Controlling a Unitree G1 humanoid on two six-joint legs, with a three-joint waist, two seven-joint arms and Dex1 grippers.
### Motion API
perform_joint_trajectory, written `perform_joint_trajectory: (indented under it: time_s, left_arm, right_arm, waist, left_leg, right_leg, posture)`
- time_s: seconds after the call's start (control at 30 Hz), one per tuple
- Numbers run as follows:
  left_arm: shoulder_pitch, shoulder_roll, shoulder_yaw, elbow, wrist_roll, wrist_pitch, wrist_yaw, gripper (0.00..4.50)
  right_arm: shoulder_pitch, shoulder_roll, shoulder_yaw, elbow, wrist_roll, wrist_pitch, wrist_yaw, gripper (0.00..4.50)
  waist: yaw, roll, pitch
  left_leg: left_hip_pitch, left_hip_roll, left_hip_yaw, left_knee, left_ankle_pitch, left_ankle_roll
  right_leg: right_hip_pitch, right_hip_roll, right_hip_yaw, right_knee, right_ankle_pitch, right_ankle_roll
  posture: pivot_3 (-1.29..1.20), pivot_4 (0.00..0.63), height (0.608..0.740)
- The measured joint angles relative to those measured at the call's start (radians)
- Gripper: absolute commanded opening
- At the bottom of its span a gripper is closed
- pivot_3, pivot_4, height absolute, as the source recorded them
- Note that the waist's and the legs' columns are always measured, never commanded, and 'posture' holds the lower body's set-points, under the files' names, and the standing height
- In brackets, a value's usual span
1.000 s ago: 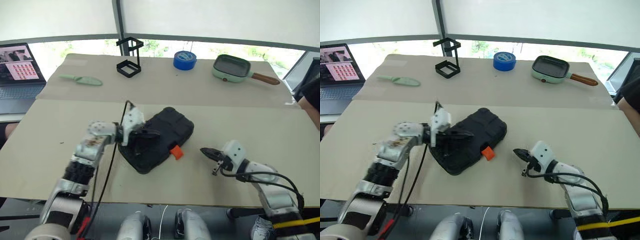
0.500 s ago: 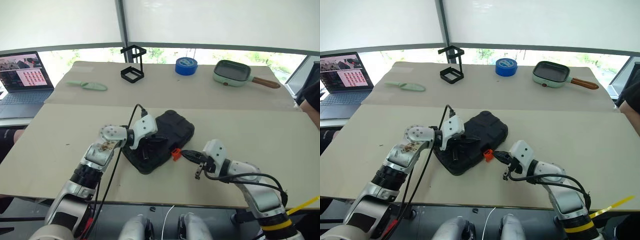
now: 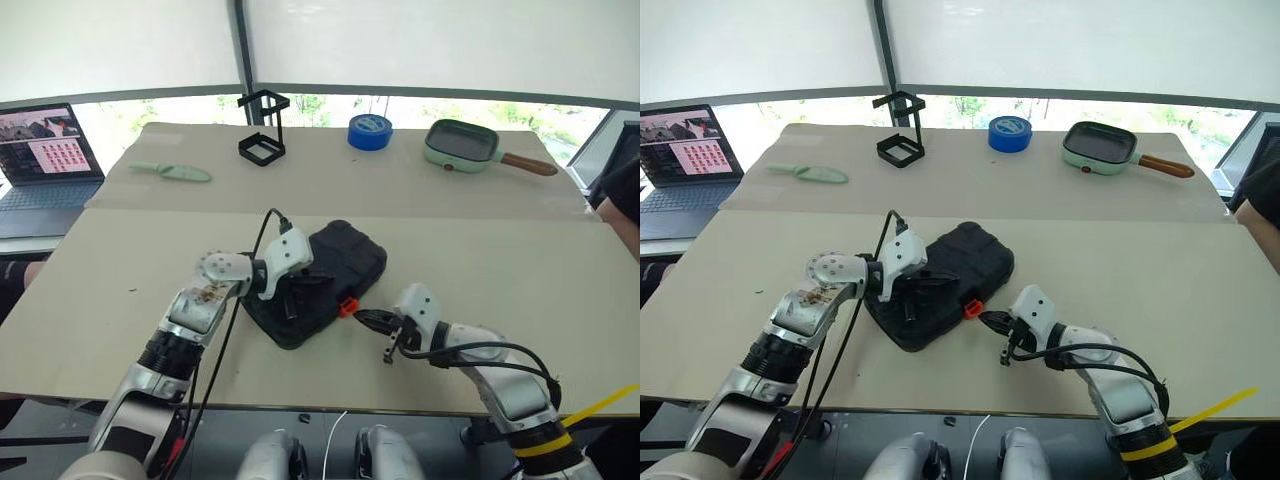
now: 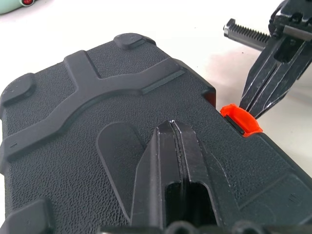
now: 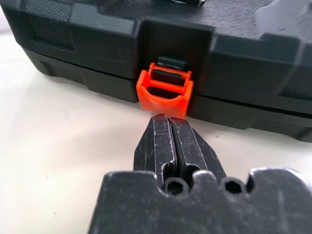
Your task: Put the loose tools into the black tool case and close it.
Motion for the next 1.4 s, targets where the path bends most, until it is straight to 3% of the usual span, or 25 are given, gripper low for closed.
perform_joint_trajectory:
  time_s: [0.33,0.63,1.4]
  left_arm:
    - [0.009,0.002,0.009,-0.016,-0.002,0.028,0.009,0.01]
    - [0.023,0.003,0.011,-0.044,-0.002,0.036,0.006,0.01]
    - [0.022,-0.002,0.011,-0.042,-0.002,0.036,0.002,0.01]
  right_arm:
    - [-0.023,0.084,0.035,0.083,-0.044,-0.071,-0.004,0.00]
    - [-0.019,0.010,0.023,0.041,-0.086,-0.087,0.001,0.00]
    - [-0.019,0.014,-0.015,-0.033,-0.053,-0.033,0.014,0.00]
  waist:
    - [-0.004,-0.001,0.000]
    - [0.000,-0.001,0.000]
    - [-0.004,-0.002,0.001]
  left_leg:
    - [0.000,0.000,0.000,-0.002,0.001,-0.002]
    - [0.000,0.000,-0.001,-0.006,0.003,-0.005]
    - [-0.001,0.000,-0.002,-0.007,0.002,-0.004]
  right_leg:
    - [0.000,0.000,0.000,0.000,0.000,0.000]
    - [-0.001,0.000,0.000,-0.001,-0.003,-0.002]
    - [-0.004,0.000,0.000,0.000,-0.003,-0.001]
  posture:
    - [0.00,0.150,0.740]
    - [0.00,0.150,0.740]
    - [0.00,0.150,0.740]
